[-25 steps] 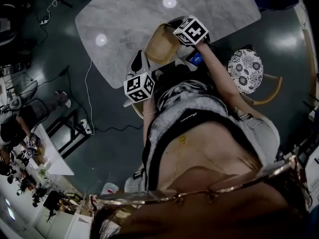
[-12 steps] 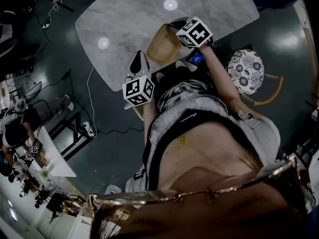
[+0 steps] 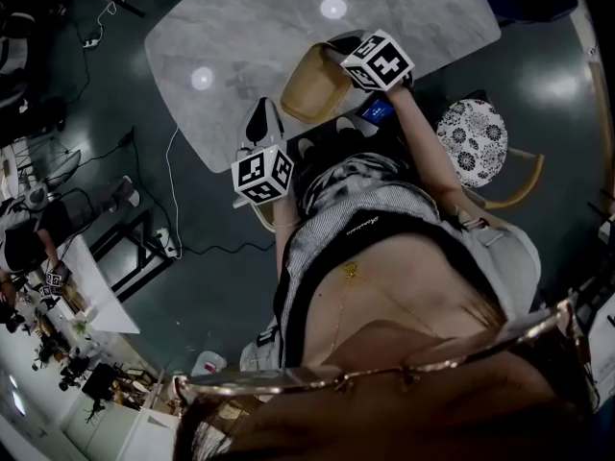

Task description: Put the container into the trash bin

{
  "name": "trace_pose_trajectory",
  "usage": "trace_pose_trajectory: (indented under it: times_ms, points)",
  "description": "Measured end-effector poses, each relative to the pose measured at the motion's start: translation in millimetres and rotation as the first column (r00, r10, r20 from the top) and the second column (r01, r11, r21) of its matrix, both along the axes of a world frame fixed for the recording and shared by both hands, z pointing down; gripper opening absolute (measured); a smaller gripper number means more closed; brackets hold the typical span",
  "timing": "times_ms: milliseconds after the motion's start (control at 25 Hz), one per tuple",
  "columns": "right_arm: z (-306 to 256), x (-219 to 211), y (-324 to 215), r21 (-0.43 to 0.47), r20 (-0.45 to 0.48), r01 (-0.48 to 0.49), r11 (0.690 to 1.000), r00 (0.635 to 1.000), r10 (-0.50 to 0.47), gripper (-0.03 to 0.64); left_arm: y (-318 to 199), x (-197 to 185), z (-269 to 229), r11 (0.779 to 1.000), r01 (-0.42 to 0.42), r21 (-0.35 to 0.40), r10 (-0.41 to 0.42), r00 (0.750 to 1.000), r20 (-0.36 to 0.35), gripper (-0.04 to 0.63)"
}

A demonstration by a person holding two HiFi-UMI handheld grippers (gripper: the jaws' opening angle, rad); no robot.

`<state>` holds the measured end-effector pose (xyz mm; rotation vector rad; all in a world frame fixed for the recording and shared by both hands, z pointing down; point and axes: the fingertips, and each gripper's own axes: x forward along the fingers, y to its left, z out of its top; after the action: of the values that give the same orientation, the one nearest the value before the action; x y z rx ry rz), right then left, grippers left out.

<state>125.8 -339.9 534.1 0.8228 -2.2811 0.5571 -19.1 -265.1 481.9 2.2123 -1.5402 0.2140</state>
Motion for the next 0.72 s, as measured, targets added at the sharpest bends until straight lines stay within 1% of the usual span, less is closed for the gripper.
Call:
trace_pose_trajectory:
  times_ms: [120, 320, 520, 720]
  points:
    - [-6, -1, 0, 0.003, 0.016, 0.03, 1.0, 0.999, -0.03, 0.034, 2, 1, -2, 1.0, 0.026, 0.001, -0.026, 1.0, -0.003, 0.0]
    - [-9, -4, -1, 0.014, 0.017, 0.085, 0.996, 0.996, -0.085, 0.034, 8, 1, -5, 0.997, 0.08, 0.011, -0.08, 0.997, -0.009, 0.0]
    - [-13, -15, 3, 0.029, 0.014, 0.156, 0.987, 0.988, -0.156, 0.034, 19, -6, -9, 0.986, 0.159, 0.039, -0.158, 0.987, -0.028, 0.0]
    - [-18, -33, 9, 0.05, 0.019, 0.208, 0.977, 0.978, -0.209, 0.034, 32, -21, -11, 0.975, 0.214, 0.051, -0.212, 0.976, -0.043, 0.0]
